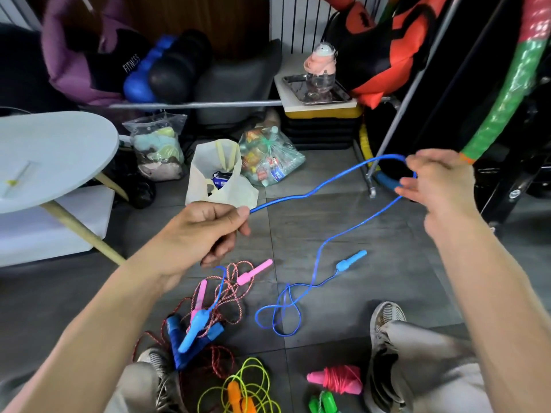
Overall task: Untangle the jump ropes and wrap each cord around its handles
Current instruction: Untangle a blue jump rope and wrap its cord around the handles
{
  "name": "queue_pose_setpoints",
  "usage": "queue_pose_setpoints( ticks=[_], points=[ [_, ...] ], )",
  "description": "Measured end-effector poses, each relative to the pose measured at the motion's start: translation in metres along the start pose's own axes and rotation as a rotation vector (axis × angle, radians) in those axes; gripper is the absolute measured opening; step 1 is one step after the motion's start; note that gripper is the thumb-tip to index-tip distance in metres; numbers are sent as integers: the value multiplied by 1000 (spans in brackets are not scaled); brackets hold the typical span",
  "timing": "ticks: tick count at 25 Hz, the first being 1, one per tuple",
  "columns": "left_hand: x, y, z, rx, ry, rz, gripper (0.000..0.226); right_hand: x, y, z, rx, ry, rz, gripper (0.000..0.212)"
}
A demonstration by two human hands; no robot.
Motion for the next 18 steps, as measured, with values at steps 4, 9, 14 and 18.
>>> queue_pose_setpoints(
  ticks=[4,9,14,18],
  points=[
    [6,18,1,-1,20,-415,23,18,52,-60,-529,-37,-265,27],
    [10,28,8,111,35,-636,26,69,95,-149,-1495,99,-582,16],
    [4,36,10,212,-21,-756,17,43,88,-130,-1411,135,-326,13],
    [-1,37,15,265,-57,-787,13,53,92,-133,-966,-21,-541,21]
  ],
)
Point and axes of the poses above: each hand's wrist, its own z-axis towards the middle knuckle, its own y-axis out of the palm, x = y × z, the point moved 3 cm from there along z, towards the middle knuckle, and after that the axes turned 7 degrees about y, right-handed, at the moved point
